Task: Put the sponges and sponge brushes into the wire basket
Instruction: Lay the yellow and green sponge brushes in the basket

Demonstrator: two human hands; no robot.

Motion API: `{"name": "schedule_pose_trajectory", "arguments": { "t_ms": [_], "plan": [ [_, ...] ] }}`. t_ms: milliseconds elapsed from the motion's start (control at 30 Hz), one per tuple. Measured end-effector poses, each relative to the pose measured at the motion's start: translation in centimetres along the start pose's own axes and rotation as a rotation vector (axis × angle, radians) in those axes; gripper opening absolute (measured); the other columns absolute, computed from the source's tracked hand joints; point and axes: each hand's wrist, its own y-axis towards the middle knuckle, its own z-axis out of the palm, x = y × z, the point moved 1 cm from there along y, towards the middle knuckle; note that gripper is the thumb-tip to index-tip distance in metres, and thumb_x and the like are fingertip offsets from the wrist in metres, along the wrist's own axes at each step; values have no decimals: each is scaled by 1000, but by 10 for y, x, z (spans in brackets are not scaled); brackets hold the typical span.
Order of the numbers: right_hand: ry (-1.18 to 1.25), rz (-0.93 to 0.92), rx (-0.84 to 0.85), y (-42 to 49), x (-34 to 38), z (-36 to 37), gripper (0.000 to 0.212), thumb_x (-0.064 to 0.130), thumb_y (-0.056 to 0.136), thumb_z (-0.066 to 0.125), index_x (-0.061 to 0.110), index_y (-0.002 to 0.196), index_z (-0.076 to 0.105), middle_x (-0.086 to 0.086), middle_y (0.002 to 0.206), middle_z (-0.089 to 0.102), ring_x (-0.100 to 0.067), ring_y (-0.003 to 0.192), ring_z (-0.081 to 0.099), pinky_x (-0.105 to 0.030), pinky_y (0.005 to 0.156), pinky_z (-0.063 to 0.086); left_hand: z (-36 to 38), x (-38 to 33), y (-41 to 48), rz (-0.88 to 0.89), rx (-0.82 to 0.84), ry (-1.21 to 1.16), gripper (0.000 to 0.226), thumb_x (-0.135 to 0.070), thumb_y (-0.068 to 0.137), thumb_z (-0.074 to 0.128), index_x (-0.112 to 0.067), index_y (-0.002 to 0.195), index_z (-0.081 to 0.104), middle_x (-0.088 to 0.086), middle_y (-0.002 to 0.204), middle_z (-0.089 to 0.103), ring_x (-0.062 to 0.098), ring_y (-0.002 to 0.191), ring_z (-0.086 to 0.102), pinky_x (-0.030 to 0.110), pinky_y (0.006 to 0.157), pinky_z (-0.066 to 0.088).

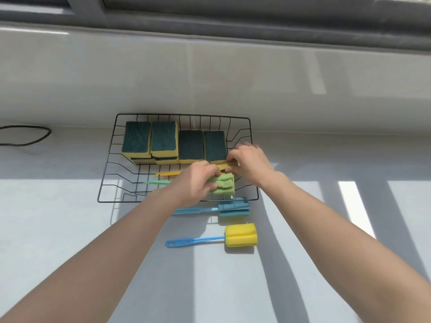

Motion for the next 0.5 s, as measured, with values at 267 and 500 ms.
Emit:
{"name": "schedule_pose_trajectory", "arguments": {
  "t_ms": [267,500],
  "plan": [
    [37,-4,48,1,-2,-3,23,38,89,67,25,107,74,0,104,67,-25,106,52,-39,83,38,19,-6,20,-50,-15,35,38,-40,88,70,-23,122,65,1,111,64,21,104,54,37,87,46],
    [21,-40,71,-5,-2,-8,31,48,92,60,26,109,73,2,103,67,-23,101,55,-40,82,44,25,-5,27,-99,-4,16,40,-44,84,74,-26,120,69,-2,100,52,18,93,52,36,76,46]
  ]
}}
